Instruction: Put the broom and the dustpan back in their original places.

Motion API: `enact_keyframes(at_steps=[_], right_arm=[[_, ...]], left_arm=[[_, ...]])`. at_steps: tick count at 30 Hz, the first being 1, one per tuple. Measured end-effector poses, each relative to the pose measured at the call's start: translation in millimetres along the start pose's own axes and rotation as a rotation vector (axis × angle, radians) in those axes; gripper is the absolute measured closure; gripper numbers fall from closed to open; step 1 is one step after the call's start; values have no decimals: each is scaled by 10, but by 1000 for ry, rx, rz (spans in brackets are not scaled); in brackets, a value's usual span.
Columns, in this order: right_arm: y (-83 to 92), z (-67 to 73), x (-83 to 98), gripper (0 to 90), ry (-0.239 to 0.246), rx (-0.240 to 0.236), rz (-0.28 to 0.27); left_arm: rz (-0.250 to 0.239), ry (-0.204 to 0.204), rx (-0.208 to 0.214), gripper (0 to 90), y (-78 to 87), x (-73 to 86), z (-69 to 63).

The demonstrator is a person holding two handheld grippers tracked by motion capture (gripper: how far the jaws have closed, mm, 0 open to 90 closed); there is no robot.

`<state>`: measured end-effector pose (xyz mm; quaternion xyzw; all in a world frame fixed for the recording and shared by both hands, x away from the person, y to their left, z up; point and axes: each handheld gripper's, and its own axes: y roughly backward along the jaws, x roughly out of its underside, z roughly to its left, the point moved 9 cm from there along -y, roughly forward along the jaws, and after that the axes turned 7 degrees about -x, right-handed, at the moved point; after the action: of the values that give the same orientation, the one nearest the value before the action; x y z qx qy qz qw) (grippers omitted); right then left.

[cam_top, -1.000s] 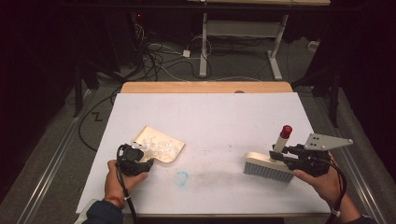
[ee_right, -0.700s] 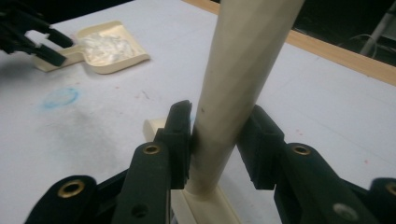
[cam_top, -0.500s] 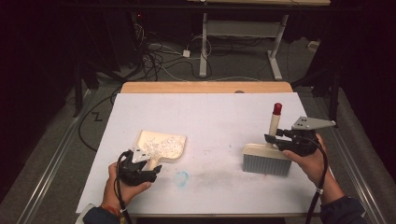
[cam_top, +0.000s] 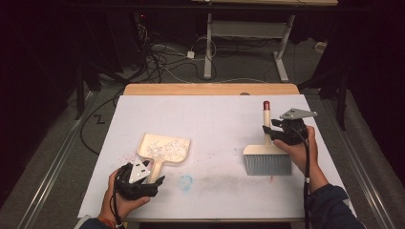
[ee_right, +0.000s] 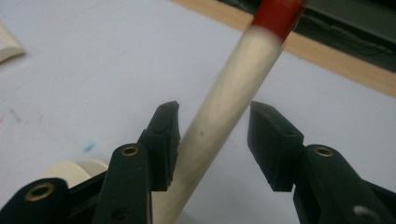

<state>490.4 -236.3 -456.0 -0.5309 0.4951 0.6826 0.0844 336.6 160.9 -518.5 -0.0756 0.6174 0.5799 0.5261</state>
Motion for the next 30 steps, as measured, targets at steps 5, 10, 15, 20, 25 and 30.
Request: enact_keyframes(at_steps=[5,10,15,20,25,30], right_arm=[[60,-37,-131,510,-12,29,-85],[130,12,-197,463,-9,21,-149],[192,70,-235,420,6,22,-189],[241,145,-277,381,27,32,-213],[314,195,-325,265,20,61,-256],[383,259,-347,253,31,55,-281]], left_arm=[[-61,6,-6,260,75,-78,7],[-85,4,-40,228,110,-99,44],[-89,-6,-33,219,84,-95,19],[-74,-31,-17,217,-37,-67,-38],[-78,-16,-15,210,-49,-57,-19],[-78,-20,-15,210,-45,-57,-27]])
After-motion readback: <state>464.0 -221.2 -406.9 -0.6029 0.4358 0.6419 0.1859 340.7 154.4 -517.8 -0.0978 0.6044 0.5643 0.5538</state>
